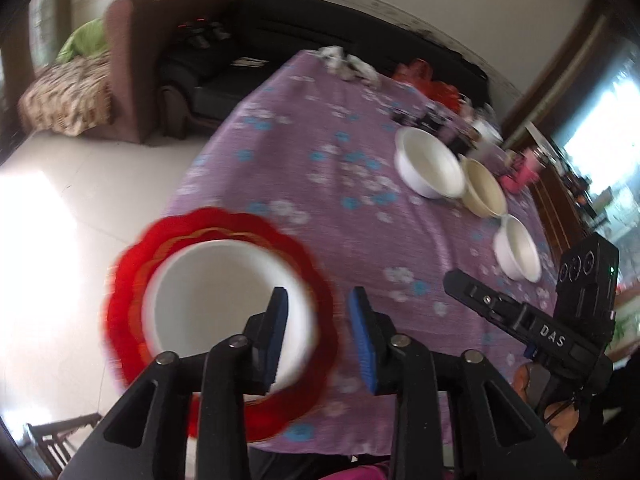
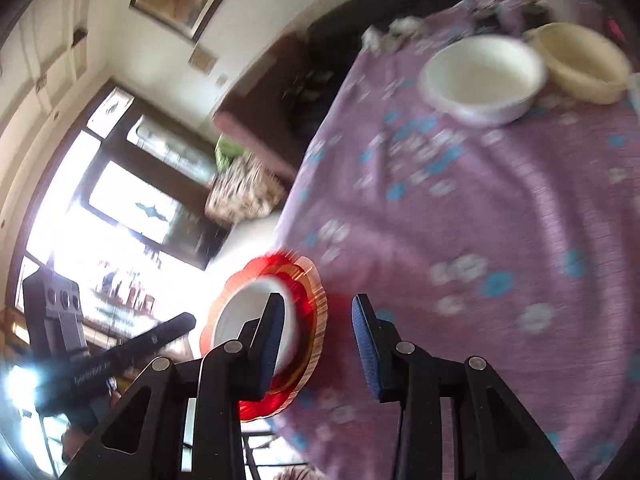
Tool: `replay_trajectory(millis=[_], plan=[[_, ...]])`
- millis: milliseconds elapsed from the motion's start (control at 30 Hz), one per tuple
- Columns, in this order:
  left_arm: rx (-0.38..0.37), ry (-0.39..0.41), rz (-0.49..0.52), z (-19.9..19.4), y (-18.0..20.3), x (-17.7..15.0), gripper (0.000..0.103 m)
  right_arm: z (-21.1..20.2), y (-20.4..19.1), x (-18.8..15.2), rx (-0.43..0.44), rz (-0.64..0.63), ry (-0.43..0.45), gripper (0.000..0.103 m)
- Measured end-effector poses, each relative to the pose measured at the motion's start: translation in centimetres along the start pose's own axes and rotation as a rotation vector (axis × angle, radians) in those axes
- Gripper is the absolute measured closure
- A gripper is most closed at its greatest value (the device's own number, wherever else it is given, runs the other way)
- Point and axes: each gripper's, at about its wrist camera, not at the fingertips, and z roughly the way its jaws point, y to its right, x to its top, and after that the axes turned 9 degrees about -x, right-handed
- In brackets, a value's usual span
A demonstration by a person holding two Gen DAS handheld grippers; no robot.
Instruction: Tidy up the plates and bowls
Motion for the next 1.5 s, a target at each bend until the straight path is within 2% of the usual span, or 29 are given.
replay_trajectory(millis=[133,400,700,867,1033,1200,1367,1500], plan=[[-0.087,-0.051,0.060,4.0,5.8,0.9,0.068,-4.5,4.7,1.1,-0.032,0.089,0.089,0.064],[-0.200,-0.153,0.145,10.9,15.5,2.0,0.067,-14.6,14.5,1.8,-0.138,0.270,0.265,0.064],[-0.243,-0.267,0.127,17.9,21.3,4.1,0.067,-21.8,21.6,2.6,-0.229,0.395,0.367,0.064],[-0.236,-0.323,0.092,21.5,22.8,5.1,0.067,-22.7,25.4,3.7,-0.258,0.444,0.361,0.065],[-0.223,-0.335,0.063,23.7,23.2,5.8,0.065,-22.3,28.3,4.6,-0.283,0.478,0.351,0.065],[-0.231,-0.340,0.041,25.2,23.7,6.4,0.062,-21.3,30.1,5.7,-0.272,0.510,0.333,0.065],[-0.245,-0.243,0.030,25.0,24.0,7.4,0.060,-20.4,31.6,6.7,-0.252,0.515,0.363,0.065],[-0.258,-0.246,0.011,26.0,23.9,7.3,0.058,-19.6,32.8,6.6,-0.219,0.527,0.395,0.065]])
